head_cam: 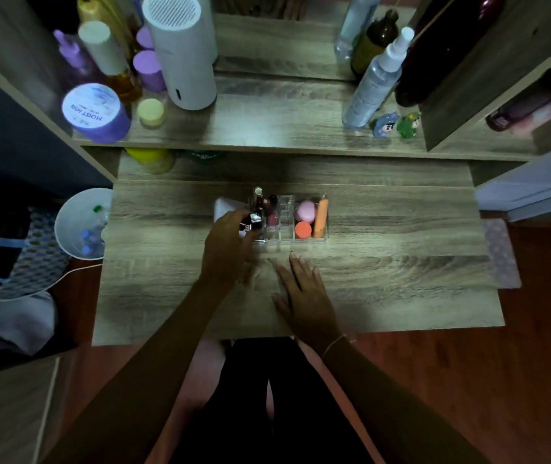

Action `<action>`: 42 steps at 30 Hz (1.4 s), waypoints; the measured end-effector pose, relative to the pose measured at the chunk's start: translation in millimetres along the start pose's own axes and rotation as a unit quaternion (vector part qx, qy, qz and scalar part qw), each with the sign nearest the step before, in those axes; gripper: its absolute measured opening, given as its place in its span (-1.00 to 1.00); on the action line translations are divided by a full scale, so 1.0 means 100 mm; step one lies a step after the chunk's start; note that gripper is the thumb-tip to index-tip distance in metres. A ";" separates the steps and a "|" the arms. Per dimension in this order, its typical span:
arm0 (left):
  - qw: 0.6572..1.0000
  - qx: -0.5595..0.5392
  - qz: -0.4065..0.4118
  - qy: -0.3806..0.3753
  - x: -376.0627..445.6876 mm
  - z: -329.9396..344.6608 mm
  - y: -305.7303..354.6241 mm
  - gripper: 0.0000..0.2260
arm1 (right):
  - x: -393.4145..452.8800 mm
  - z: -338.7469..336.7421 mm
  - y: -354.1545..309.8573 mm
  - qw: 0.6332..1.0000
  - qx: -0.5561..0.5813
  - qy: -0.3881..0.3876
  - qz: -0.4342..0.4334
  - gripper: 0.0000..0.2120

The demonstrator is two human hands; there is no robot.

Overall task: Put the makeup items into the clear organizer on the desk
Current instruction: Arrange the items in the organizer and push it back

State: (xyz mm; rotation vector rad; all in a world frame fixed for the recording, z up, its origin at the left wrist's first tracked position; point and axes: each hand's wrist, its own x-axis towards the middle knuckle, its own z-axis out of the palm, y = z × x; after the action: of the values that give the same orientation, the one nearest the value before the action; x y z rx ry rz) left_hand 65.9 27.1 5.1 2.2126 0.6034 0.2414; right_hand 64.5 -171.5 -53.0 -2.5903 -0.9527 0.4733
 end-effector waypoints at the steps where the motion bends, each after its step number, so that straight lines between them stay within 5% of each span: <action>1: 1.000 0.007 0.001 -0.011 0.00 0.01 -0.01 -0.80 | 0.00 0.01 0.00 1.000 0.000 0.004 -0.001 -0.42; 18: 0.998 0.043 -0.022 -0.045 -0.05 0.08 -0.06 -0.75 | 0.00 0.07 0.02 1.000 -0.020 0.013 0.007 -0.42; 29: 0.999 0.007 -0.038 0.036 -0.29 -0.14 -0.07 -0.74 | 0.02 -0.08 -0.04 1.000 0.016 -0.021 0.010 -0.48; 34: 0.997 0.054 -0.029 0.037 -0.53 -0.33 -0.22 -0.92 | 0.12 -0.39 -0.13 0.984 0.132 0.100 0.073 -0.73; 42: 0.993 0.108 0.051 0.014 -0.60 -0.28 -0.20 -0.70 | 0.58 -0.73 -0.28 0.958 0.196 0.186 0.101 -0.79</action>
State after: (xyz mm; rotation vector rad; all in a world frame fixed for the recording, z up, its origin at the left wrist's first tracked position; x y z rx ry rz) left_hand -3.5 27.0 10.1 2.4557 0.5548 0.2699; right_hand 121.2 -127.5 12.1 -2.3027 -0.4199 0.1851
